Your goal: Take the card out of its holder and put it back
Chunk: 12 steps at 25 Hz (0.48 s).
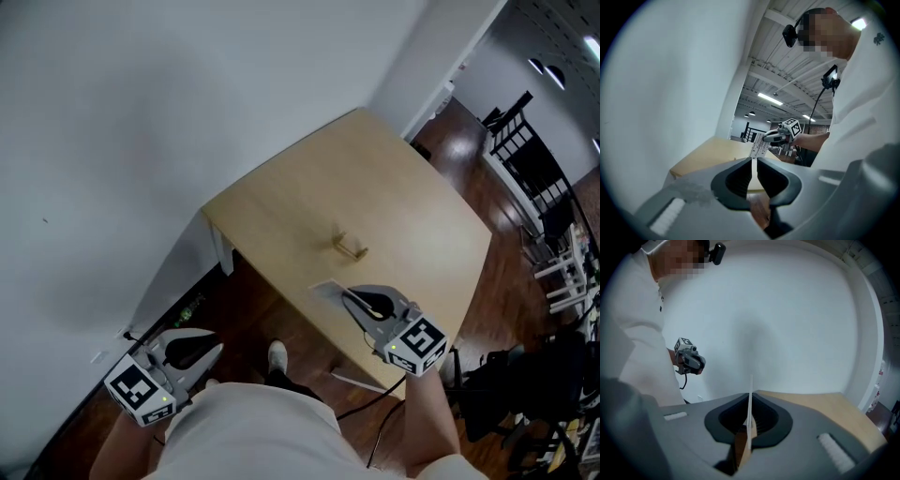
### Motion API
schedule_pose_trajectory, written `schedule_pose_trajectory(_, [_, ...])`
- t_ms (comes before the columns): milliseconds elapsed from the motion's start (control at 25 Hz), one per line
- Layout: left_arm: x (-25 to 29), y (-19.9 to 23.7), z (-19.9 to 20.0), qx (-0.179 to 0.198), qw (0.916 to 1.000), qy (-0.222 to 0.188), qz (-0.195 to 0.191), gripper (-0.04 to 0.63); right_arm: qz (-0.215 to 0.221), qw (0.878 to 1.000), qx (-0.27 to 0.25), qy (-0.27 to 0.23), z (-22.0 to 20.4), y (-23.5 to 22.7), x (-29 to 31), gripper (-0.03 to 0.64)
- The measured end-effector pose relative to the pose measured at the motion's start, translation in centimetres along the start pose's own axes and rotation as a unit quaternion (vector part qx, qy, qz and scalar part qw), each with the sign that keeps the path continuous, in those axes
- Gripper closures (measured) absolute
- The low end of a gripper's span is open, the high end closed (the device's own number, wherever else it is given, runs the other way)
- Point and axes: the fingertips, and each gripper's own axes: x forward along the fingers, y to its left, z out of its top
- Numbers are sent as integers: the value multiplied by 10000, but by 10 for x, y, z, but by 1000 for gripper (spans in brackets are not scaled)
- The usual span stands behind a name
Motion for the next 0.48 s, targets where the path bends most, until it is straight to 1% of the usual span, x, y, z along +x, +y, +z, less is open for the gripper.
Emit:
schedule_pose_trajectory(120, [26, 2, 11, -11, 10000, 9, 55, 554, -75, 10000, 34, 16, -9, -46, -4, 597])
schedule_pose_trajectory(240, [50, 3, 12, -51, 9999, 45, 143, 554, -100, 9999, 65, 33, -26, -84, -5, 597])
schedule_pose_trajectory(480, [97, 16, 19, -164, 9991, 90, 379, 554, -19, 9998, 124, 122, -55, -154, 6, 597])
